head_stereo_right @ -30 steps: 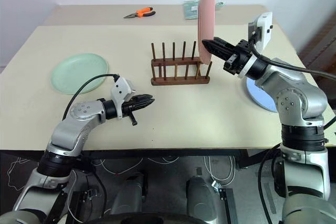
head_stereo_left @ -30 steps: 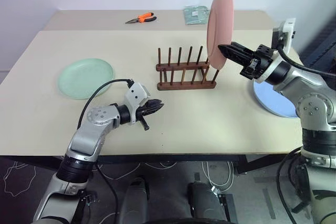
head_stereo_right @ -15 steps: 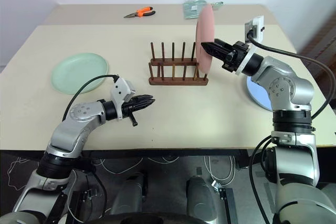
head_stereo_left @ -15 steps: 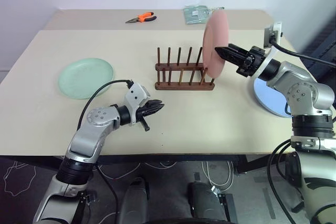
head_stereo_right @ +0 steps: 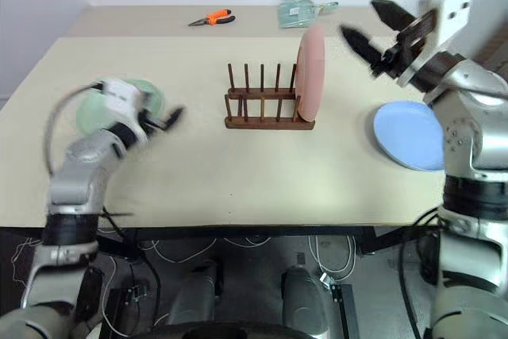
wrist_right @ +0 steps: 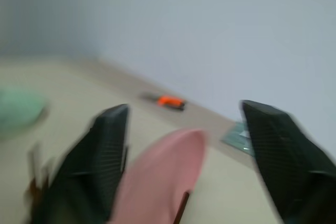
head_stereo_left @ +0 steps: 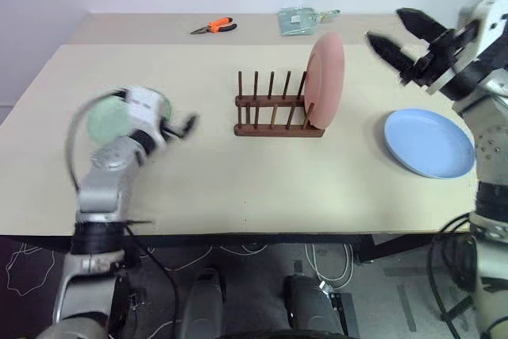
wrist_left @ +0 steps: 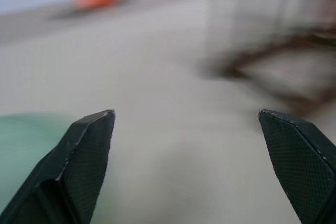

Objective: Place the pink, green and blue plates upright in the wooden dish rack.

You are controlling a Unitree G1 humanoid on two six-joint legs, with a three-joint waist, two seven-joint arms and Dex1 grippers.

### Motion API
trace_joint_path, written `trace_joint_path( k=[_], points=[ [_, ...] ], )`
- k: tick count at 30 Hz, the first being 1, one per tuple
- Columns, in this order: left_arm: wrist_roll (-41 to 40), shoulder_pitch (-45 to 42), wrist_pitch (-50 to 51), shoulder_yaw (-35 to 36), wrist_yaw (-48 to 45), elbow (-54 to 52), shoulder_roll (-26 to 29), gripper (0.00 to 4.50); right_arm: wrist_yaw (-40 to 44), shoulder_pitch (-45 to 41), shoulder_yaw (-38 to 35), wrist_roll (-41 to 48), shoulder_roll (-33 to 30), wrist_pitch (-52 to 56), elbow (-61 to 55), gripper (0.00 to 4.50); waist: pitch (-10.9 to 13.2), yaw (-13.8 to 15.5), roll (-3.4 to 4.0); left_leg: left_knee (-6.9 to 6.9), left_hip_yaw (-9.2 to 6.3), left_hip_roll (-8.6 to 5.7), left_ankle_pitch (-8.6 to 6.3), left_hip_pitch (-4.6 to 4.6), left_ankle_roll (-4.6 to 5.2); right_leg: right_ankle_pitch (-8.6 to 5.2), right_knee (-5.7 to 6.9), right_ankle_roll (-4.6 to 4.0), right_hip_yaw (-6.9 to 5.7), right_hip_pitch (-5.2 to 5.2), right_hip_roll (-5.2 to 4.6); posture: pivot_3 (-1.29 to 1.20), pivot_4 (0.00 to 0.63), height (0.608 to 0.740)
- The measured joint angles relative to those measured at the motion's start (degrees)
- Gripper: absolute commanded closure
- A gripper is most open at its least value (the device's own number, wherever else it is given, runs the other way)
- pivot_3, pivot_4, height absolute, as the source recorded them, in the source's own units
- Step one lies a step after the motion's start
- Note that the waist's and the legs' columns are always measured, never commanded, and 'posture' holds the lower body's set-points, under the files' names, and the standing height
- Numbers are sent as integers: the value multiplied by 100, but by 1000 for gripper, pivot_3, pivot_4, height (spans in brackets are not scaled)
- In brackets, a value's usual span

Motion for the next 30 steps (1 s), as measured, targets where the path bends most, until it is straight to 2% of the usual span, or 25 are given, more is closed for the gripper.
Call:
trace_joint_path(
  k=[2,4,7,14,17,21,24,30],
  points=[
    [356,-185,-15,355,834,391,274,0,294,304,682,-194,-178,102,-807,9,-3,-37,-4,-5,-3,0,0,6,-1,1,1,13,-1,7,2,0,150,740],
    [584,-262,-11,640,1487,719,393,0,478,666,1374,-302,-102,224,-1334,9,-2,-11,-5,-2,-3,-1,0,3,-2,0,0,13,-1,9,1,0,150,740],
    [610,-250,97,907,1894,909,379,0,532,918,1974,-331,175,382,-1641,9,2,91,-12,10,-4,-5,6,-8,-12,2,0,4,-1,7,0,0,150,740],
    [-817,-121,1987,1809,1681,379,-484,0,400,927,2490,-849,770,273,-1639,9,-10,206,-50,11,-7,-4,7,-6,-16,-2,-2,-12,-3,14,2,0,150,740],
    [-1307,-151,2577,2240,1791,201,-631,854,383,941,2481,-946,792,244,-1602,0,-11,186,-52,7,-9,-3,7,-1,-16,2,2,-4,-4,12,3,0,150,740],
    [-1666,-267,2703,2750,2119,233,-826,2907,336,956,2476,-1104,856,162,-1529,0,-12,169,-52,8,-9,-3,8,2,-17,2,2,-4,-4,15,3,0,150,740],
    [-1748,-371,2642,2847,2176,320,-822,4450,259,958,2465,-1180,904,169,-1498,0,-12,170,-52,8,-9,-4,8,1,-17,2,1,-5,-4,15,3,0,150,740],
    [-1796,-373,1984,2133,1363,7,-765,4482,182,937,2455,-1407,920,139,-1401,0,-10,208,-56,8,-9,-5,9,-4,-19,-1,-3,-11,-4,14,3,0,150,740]
  ],
)
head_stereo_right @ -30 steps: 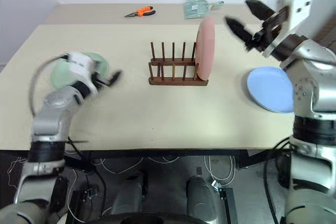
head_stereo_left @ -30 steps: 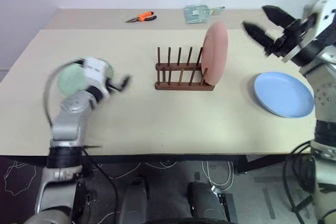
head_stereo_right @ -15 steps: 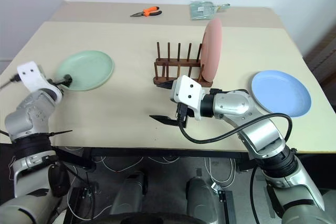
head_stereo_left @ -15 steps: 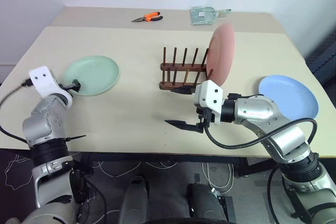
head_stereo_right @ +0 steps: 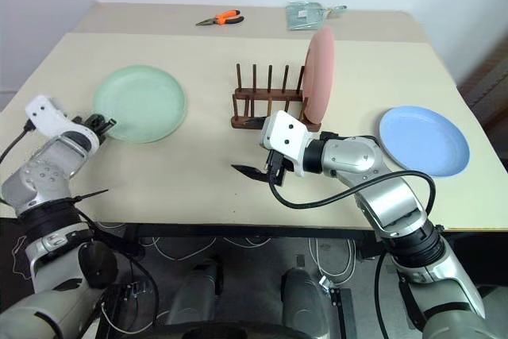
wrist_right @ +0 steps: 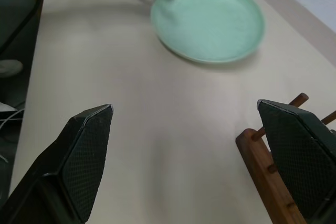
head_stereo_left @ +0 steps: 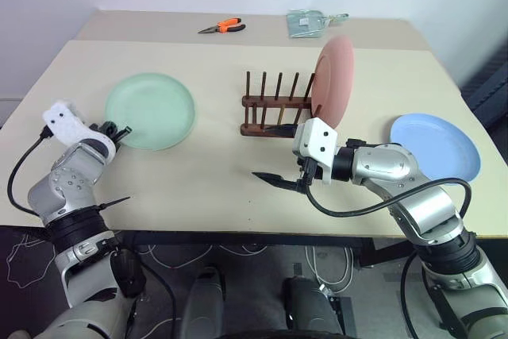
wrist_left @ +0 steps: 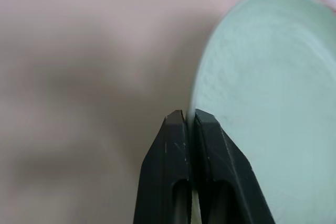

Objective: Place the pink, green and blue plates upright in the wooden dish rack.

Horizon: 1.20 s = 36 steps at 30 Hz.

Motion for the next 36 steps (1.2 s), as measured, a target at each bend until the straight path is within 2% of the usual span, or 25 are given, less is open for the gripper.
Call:
trace_joint_path(
  k=[6,11,15,18,22,25,26,30,32,36],
  points=[
    [-99,-624,-364,-1070,-871,-1208,261,4482,-345,-655,136,-977,268,-841,270,0,3,-25,-4,-6,1,1,3,1,-5,8,0,12,0,-3,1,0,150,740],
    [-247,-843,-5,-1621,-953,-1599,236,4482,-764,-1097,498,-2010,580,-1704,906,0,3,-65,-2,-8,0,1,4,2,-4,9,1,15,0,-3,1,0,150,740],
    [-442,-886,359,-2051,-1006,-1957,102,4482,-1154,-1426,881,-3138,551,-2363,1810,0,4,-40,-4,-5,0,0,4,-2,-4,9,0,14,0,-3,1,0,150,740],
    [-576,-1041,465,-2063,-971,-2077,19,4500,-1295,-1459,1014,-3658,535,-2749,2303,885,4,-40,-4,-8,0,1,4,-1,-4,9,0,15,0,-4,1,0,150,740],
    [-686,-1037,617,-2056,-888,-2140,-33,4500,-1438,-1458,1009,-3986,543,-3018,2497,2872,5,-61,-3,-8,0,1,4,0,-4,9,2,16,0,-4,1,0,150,740],
    [-797,-1004,663,-1898,-804,-2139,-103,3537,-1506,-1456,959,-4090,556,-3117,2516,4333,5,-99,-4,-7,0,1,5,0,-4,9,2,17,0,-3,1,0,150,740],
    [-875,-1013,630,-1793,-767,-2139,-205,2970,-1537,-1456,933,-4127,582,-3125,2523,4500,5,-104,-4,-6,-2,0,5,1,-4,9,1,17,-1,1,1,0,150,740],
    [-1075,-1259,293,-1265,-362,-1888,-550,1040,-1706,-1407,868,-4227,632,-3219,2572,4500,10,-116,-10,-5,-5,0,5,0,-5,9,1,17,-2,-1,2,0,150,740],
    [-914,-1519,-241,-976,-82,-1575,-470,1040,-1793,-1261,716,-4104,802,-3278,2443,4500,10,-140,-11,-9,-4,0,5,4,-4,10,1,18,-1,0,2,0,150,740],
    [161,-894,-1260,-1300,-409,-1110,585,1040,-1743,-819,-20,-3042,1181,-2979,1950,4500,10,-165,-3,-24,-2,2,7,12,-7,12,6,24,-3,0,2,0,150,740]
  ],
)
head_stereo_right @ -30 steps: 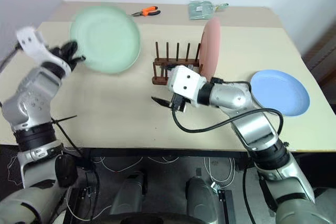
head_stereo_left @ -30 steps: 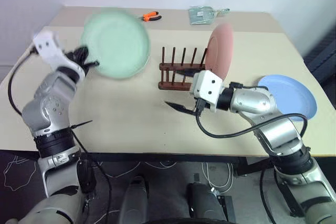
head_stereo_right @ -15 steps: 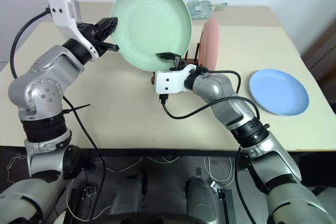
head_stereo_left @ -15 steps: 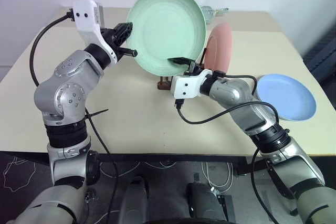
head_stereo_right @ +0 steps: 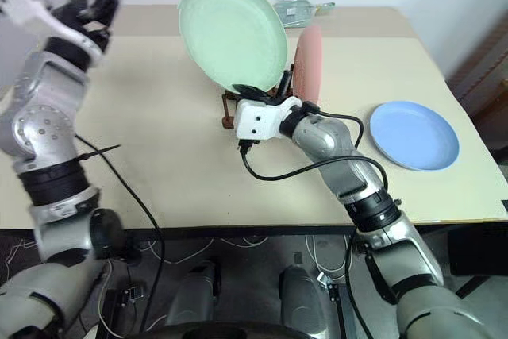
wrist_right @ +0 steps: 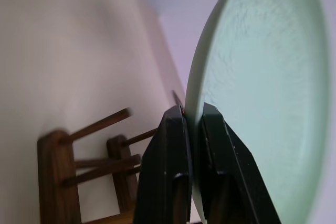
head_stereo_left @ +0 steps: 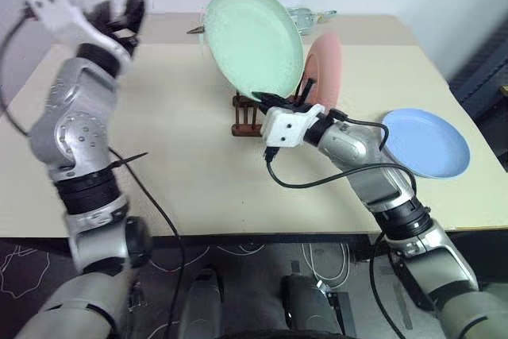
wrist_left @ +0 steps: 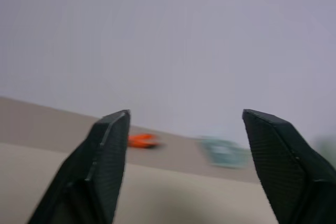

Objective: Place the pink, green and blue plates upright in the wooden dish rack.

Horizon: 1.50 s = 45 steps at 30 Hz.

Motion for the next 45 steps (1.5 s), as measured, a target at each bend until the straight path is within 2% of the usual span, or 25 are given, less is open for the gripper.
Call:
trace_joint_path(
  k=[3,5,8,11,15,26,30,33,40,44,45],
  points=[
    [297,928,-488,-487,-883,36,349,1040,282,116,-717,1664,485,941,-753,4500,0,38,-2,4,0,1,-1,-7,0,0,-1,-1,-5,6,-1,0,150,740],
    [115,1713,-479,-984,-1874,-294,546,1040,323,164,-1205,3061,776,1956,-1422,4500,0,48,-3,6,0,1,-2,-10,0,0,-4,-5,-6,11,-2,0,150,740],
    [-235,2555,-184,-1707,-3041,-1017,897,1040,181,335,-1676,4432,884,3087,-1949,4500,-1,28,-4,7,1,7,-4,-7,-2,-11,-4,-34,-6,11,-2,0,150,740],
    [-259,2746,-180,-2179,-3564,-1445,1027,1040,-97,377,-1917,5091,919,3772,-1958,4500,4,12,5,7,5,9,-11,-7,-13,-4,-4,-50,-5,-3,-1,0,150,740],
    [-163,2717,-210,-2356,-3613,-1533,882,1040,-362,243,-2147,5523,930,4138,-1817,4500,3,2,7,10,5,9,-1,-9,2,-4,-5,-50,-3,-6,-1,0,150,740],
    [-45,2623,-202,-2430,-3575,-1556,678,1040,-576,-198,-2261,5624,892,4505,-497,4500,4,10,7,12,5,9,-1,-12,5,-4,-6,-47,-2,-7,0,0,150,740],
    [-23,2622,-187,-2474,-3555,-1558,675,991,-627,-349,-2261,5490,875,4546,58,3111,4,10,8,12,5,8,-1,-13,5,-4,-6,-46,-2,-8,0,0,150,740],
    [2,2623,-175,-2477,-3515,-1574,664,991,-581,-406,-2168,5257,797,4436,109,1599,5,11,8,11,5,9,-1,-15,5,-4,-6,-46,-2,-11,1,0,150,740],
    [25,2684,-51,-2473,-3452,-1678,610,991,158,-463,-1148,3645,-232,3134,-232,1599,6,15,11,11,6,7,-1,-17,5,-5,-9,-46,-1,-16,0,0,150,740],
    [33,2694,-27,-2481,-3439,-1714,593,991,491,-405,-1146,3291,-729,2624,-893,1599,8,19,13,10,5,8,-2,-19,5,-6,-9,-44,-1,-17,0,0,150,740],
    [47,2693,-27,-2488,-3445,-1712,596,991,544,-349,-1245,3323,-807,2604,-1019,1336,7,21,12,10,5,8,-2,-19,5,-6,-10,-44,-1,-15,0,0,150,740]
  ],
)
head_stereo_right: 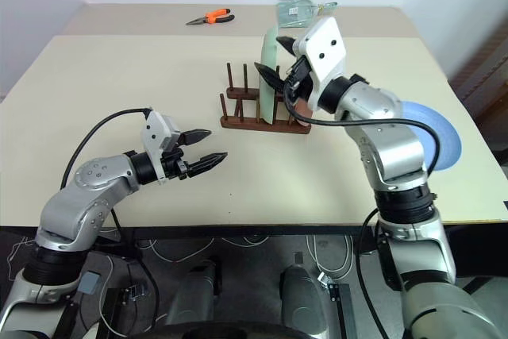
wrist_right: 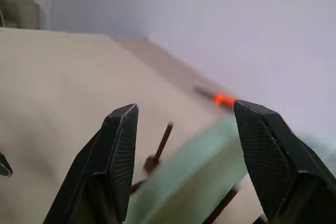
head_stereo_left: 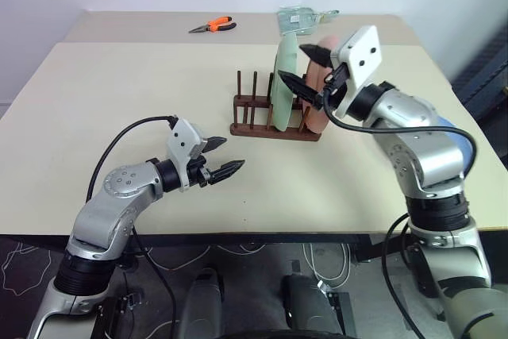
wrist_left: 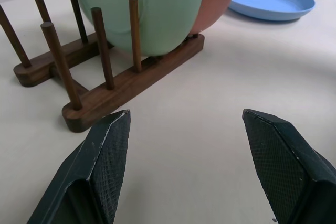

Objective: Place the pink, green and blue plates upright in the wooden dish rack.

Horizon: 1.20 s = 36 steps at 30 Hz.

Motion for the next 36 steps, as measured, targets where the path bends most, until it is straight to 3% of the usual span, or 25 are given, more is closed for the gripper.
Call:
trace_joint_path(
  k=[4,8,13,19,23,28,34,36],
  points=[
    [5,-17,2,-70,-90,22,10,991,6,482,-1164,657,-279,399,-288,57,1,60,-3,10,0,-2,-1,-2,2,0,-10,-1,0,12,-2,0,150,740],
    [14,-148,-18,-172,-244,141,-20,991,-7,1610,-2445,900,-900,652,-376,57,-3,139,-7,6,-1,-1,-6,5,8,-3,-12,-1,0,15,-1,0,150,740],
    [83,-376,-36,-362,-385,385,-136,991,81,3337,-2086,-84,-1256,487,-35,57,-2,59,12,18,9,-3,-7,5,11,-3,-8,0,14,12,-2,0,150,740],
    [132,-487,-71,-460,-467,435,-261,991,-244,3555,-1234,-1395,-1616,259,1001,57,-5,-34,17,17,9,-3,-6,11,11,-3,-5,0,16,12,-2,0,150,740],
    [199,-486,-110,-480,-457,463,-282,991,-405,3162,-889,-1884,-1635,69,1677,1826,-6,-16,17,20,9,-6,-6,11,11,-3,-6,1,19,16,-1,0,150,740],
    [252,-408,-153,-470,-410,455,-269,991,-562,2795,-587,-2307,-1632,-271,2381,4469,-6,17,16,21,8,-8,-6,9,11,-5,-9,4,19,18,-2,0,150,740],
    [254,-334,-164,-451,-348,442,-236,991,-898,2664,-556,-2581,-1607,-662,2427,4469,-4,-8,20,19,8,-8,-6,10,11,-5,-5,6,19,15,-1,0,150,740],
    [268,-327,-199,-436,-343,447,-213,991,-1295,2213,-923,-2430,-1223,-902,2165,4469,6,-66,38,19,8,-7,-5,11,10,-3,3,7,23,7,-1,0,150,740]
  ],
)
